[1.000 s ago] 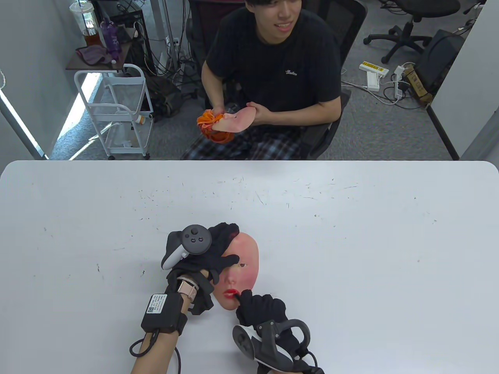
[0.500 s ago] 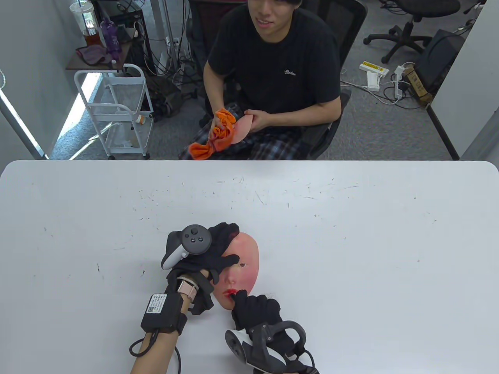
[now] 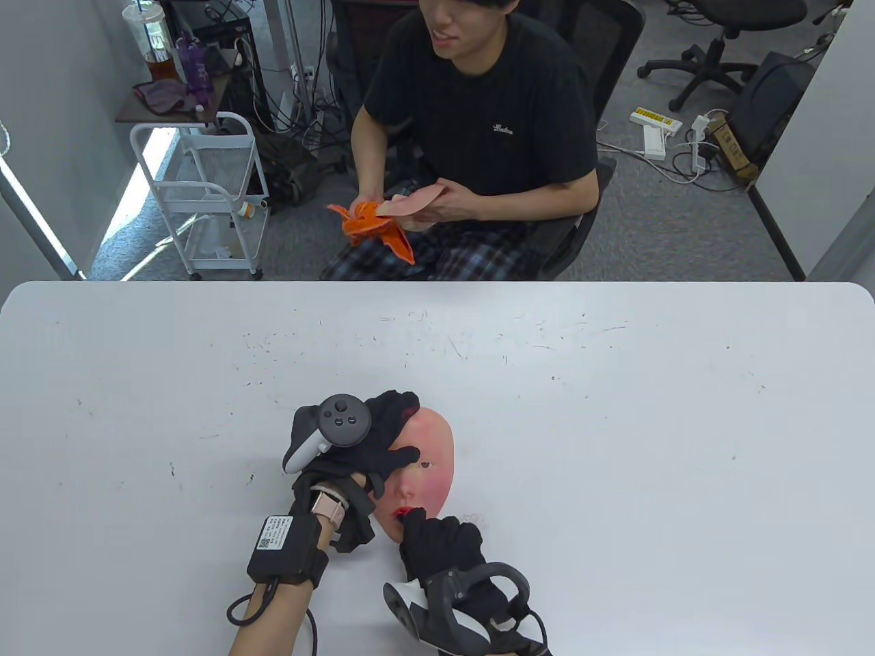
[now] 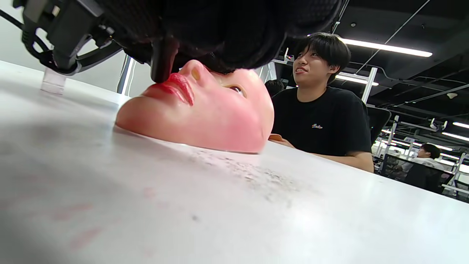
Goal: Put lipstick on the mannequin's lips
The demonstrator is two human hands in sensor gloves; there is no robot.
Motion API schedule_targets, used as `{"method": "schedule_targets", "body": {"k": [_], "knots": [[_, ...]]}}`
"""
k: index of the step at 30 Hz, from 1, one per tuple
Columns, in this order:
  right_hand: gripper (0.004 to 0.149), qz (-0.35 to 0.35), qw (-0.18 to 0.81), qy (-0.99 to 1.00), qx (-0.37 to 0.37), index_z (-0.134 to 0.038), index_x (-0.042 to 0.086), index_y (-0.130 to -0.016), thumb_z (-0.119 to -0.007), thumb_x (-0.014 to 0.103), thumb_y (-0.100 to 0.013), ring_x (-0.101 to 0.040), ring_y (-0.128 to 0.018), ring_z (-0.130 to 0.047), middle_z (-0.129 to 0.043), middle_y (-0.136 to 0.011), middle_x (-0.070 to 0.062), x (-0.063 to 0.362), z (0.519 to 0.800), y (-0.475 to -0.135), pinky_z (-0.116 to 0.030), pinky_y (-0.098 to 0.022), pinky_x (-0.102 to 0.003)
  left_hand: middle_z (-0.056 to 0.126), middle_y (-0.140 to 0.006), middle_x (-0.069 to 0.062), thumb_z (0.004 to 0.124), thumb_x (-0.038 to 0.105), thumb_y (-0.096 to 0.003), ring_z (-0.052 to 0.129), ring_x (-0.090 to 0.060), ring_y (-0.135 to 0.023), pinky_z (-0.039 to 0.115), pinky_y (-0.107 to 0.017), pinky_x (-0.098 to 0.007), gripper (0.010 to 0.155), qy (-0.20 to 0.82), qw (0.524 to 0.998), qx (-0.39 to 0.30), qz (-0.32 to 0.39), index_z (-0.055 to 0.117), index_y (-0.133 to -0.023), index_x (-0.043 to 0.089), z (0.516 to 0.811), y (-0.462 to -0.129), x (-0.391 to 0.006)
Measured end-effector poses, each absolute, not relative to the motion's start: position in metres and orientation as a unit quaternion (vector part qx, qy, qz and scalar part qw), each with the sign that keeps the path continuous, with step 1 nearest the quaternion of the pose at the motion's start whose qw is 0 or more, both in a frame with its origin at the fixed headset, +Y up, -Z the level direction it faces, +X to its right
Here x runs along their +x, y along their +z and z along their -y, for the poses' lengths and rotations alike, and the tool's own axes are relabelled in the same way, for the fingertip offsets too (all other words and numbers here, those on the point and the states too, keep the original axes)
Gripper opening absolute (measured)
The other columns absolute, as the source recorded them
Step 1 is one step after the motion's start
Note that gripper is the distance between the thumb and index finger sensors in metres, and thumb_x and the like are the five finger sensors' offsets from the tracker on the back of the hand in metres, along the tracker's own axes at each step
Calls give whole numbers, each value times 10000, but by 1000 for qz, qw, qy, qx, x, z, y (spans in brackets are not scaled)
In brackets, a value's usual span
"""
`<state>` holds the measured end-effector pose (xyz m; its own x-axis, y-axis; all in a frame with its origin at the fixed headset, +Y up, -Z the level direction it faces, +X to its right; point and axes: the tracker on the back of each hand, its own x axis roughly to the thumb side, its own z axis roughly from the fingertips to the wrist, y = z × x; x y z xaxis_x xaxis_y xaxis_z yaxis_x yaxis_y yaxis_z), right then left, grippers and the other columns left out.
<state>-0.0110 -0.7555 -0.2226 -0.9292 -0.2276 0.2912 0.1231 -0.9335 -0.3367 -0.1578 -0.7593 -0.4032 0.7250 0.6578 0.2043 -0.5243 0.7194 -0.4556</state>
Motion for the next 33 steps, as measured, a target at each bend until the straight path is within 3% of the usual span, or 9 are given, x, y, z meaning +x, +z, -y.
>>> {"method": "schedule_targets", "body": {"k": [4, 12, 20, 26, 33], "knots": [[506, -133, 112, -968, -180, -813, 155, -872, -763, 451, -465, -242, -499, -925, -928, -502, 13, -22, 758, -224, -757, -448, -436, 116, -1234, 80, 751, 499, -513, 113, -299, -1128, 248, -826, -601, 833, 323, 910, -187, 179, 200, -1138, 497, 759, -403, -158], [509, -154, 95, -972, -151, -829, 135, -857, -770, 444, -457, -249, -476, -931, -934, -481, 5, -3, 753, -222, -762, -429, -442, 114, -1233, 79, 751, 500, -513, 113, -300, -1128, 248, -826, -601, 833, 323, 911, -187, 177, 200, -1138, 496, 760, -403, -158], [510, -129, -9, -984, -127, -820, 134, -867, -763, 442, -464, -252, -489, -928, -931, -496, 5, 15, 755, -229, -758, -436, -443, 114, -1233, 80, 751, 499, -513, 112, -299, -1128, 248, -826, -601, 832, 324, 910, -187, 178, 200, -1137, 498, 760, -403, -158], [509, -77, -26, -992, -99, -823, 131, -864, -761, 440, -465, -255, -486, -929, -932, -494, 2, 24, 759, -234, -759, -434, -445, 114, -1234, 80, 751, 500, -513, 112, -301, -1128, 247, -827, -600, 833, 323, 911, -187, 177, 199, -1138, 496, 760, -403, -158], [510, -71, -78, -987, -120, -818, 135, -868, -758, 444, -466, -251, -491, -927, -930, -497, 6, 25, 758, -235, -756, -439, -442, 115, -1233, 81, 750, 501, -513, 112, -299, -1128, 248, -827, -599, 832, 323, 910, -188, 177, 200, -1137, 499, 760, -403, -158]]}}
